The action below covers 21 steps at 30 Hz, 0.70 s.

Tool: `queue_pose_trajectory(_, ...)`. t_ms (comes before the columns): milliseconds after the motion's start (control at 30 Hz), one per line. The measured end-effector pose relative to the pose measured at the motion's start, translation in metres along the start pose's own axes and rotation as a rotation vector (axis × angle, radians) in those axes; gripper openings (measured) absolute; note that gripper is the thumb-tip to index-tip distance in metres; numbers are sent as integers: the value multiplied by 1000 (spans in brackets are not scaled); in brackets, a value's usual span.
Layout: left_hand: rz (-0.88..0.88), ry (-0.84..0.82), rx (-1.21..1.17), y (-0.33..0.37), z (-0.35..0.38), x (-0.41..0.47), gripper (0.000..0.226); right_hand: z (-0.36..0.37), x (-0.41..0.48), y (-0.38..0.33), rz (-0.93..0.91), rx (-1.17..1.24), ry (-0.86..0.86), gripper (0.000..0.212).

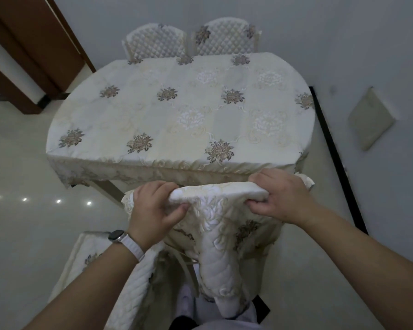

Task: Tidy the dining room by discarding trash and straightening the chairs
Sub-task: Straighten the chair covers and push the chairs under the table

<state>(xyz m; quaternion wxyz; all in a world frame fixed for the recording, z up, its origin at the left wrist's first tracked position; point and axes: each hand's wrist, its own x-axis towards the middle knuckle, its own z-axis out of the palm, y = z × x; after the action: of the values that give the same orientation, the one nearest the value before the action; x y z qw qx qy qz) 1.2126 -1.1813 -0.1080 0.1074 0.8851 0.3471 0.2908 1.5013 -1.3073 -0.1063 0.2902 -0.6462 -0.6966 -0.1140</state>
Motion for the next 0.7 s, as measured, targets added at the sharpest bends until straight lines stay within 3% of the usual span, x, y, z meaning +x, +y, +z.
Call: queue_pose_trajectory(700,291,-110,-150,-115,-1,98,40,46,43,-64,377,-127,-48,40)
